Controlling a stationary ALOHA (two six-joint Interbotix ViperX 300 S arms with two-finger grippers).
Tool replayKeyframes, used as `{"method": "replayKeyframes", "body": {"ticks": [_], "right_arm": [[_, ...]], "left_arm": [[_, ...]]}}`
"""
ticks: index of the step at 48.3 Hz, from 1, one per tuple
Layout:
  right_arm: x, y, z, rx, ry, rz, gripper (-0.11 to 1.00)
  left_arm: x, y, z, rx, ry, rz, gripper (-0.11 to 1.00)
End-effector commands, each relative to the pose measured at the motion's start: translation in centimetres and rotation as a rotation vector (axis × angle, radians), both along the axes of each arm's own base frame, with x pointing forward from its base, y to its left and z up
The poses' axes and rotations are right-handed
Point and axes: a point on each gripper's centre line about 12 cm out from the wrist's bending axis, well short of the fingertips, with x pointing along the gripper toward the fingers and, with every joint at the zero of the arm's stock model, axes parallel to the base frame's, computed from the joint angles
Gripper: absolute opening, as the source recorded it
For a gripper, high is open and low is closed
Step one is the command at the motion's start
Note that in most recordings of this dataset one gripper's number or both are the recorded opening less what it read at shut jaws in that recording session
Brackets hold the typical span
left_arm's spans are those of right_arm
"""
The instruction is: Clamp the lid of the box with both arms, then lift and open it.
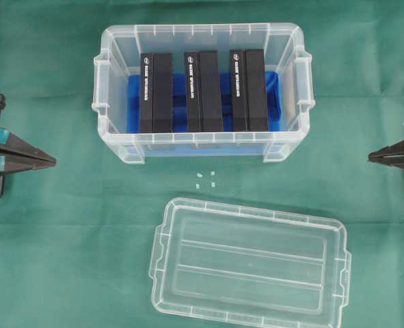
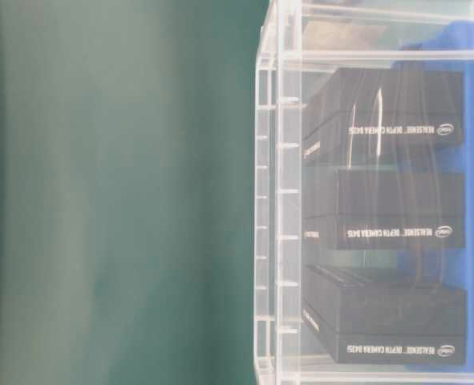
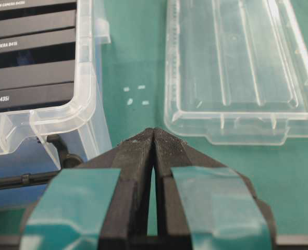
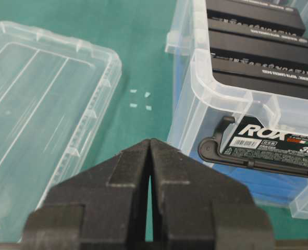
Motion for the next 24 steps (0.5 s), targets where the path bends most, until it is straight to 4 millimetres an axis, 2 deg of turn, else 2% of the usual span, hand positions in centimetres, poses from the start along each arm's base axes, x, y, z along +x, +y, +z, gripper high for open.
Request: {"method": "replayKeyframes", "body": {"ticks": [1,24], "right_arm": [[0.22,0.03,0.91,0.002,-0.018,-0.001,0.0],[0.23,-0.1,0.97,-0.001,-0.012,-0.013,0.0]], "left_arm": [[0.25,0.02,0.36,-0.002,-0.009,0.003,0.01],[0.35,0.02,0.07,0.001,0.008,0.003,0.01]]}}
